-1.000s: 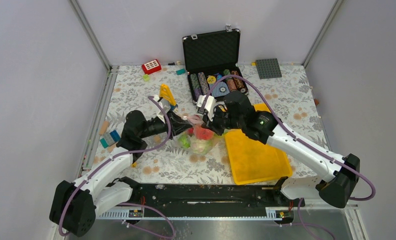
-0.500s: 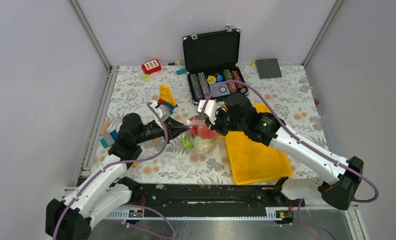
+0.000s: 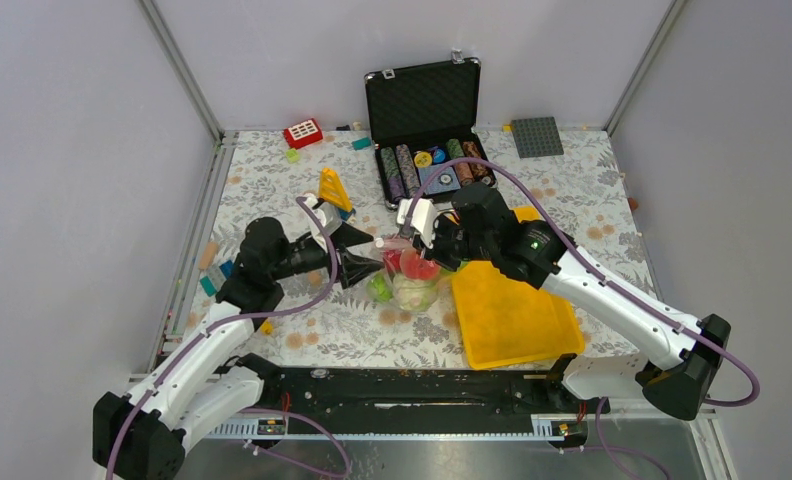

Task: Place the food in the zip-top bag and seal the zipper
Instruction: Adjust the zipper food storage bag at the center of the board.

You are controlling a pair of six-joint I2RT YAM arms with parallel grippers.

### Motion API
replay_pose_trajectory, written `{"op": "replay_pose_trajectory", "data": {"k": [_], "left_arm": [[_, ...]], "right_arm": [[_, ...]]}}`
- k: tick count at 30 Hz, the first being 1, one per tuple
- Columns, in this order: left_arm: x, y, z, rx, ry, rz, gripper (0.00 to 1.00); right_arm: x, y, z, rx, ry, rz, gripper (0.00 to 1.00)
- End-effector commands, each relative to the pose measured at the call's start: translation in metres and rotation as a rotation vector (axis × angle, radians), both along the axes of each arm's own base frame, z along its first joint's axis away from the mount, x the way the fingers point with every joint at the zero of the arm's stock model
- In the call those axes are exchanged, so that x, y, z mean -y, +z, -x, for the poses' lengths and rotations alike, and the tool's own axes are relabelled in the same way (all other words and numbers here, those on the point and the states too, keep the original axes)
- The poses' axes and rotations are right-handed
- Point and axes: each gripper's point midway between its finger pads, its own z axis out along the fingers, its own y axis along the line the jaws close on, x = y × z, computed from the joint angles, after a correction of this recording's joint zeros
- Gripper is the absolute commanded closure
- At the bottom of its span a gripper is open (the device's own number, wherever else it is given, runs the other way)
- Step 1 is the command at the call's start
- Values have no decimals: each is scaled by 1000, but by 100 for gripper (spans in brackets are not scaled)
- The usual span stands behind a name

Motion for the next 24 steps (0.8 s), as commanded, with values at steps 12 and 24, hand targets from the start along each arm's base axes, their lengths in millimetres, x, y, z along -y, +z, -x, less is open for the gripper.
{"op": "replay_pose_trajectory", "data": {"k": [12, 24], "left_arm": [[22, 38, 8, 76, -138, 103, 47], [28, 51, 18, 93, -196, 158, 61]], "right_arm": [[-17, 39, 3, -26, 2, -156, 100], [-18, 36, 5, -42, 4, -161, 100]]}}
